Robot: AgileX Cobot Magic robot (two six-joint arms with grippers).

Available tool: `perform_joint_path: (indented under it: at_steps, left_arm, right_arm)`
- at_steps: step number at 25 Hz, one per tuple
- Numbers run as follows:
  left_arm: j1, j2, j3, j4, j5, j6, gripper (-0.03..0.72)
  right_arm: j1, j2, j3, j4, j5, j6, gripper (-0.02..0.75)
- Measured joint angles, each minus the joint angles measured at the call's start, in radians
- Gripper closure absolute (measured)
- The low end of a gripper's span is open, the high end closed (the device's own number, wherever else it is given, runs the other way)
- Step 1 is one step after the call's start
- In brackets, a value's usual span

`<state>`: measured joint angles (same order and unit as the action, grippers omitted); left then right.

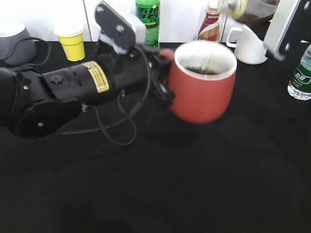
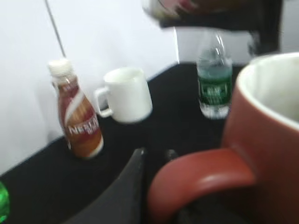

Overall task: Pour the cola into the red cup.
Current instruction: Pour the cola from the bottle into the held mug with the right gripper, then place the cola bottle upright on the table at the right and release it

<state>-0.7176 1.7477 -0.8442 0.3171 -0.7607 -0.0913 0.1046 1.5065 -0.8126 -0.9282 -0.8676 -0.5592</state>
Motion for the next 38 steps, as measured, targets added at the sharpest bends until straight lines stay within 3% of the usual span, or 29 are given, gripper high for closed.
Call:
perform_joint_path:
  at_steps: [5,9,11,16,20,25,32,38]
  left_arm:
    - [0.054,0.0,0.0,-0.026,-0.04,0.0,0.617]
    - [0.181,-0.049,0.001,-0.036,-0.041,0.001,0.617]
    - [0.259,-0.069,0.001,-0.043,-0.041,0.001,0.617]
    - [0.465,-0.07,0.001,-0.043,-0.04,0.002,0.617]
    - [0.57,0.015,0.001,-0.044,-0.058,0.002,0.617]
    - [0.586,0.166,0.001,-0.055,-0.178,0.038,0.617]
    - [0.638,0.347,0.001,-0.118,-0.29,0.042,0.617]
    - [0.638,0.403,-0.039,-0.118,-0.314,0.041,0.617]
  right_arm:
    - [0.0,0.0,0.0,0.002,-0.006,0.519,0.242]
    - [0.0,0.0,0.0,0.002,-0.009,1.039,0.242]
    - [0.0,0.0,0.0,0.002,-0.009,1.133,0.242]
    - [0.0,0.0,0.0,0.002,-0.013,1.165,0.243]
    - [0.0,0.0,0.0,0.01,-0.016,1.165,0.243]
    - [0.0,0.0,0.0,0.132,-0.02,1.165,0.243]
    - [0.0,0.003,0.0,0.137,-0.014,1.165,0.243]
    - [0.0,0.036,0.002,0.142,-0.012,1.166,0.243]
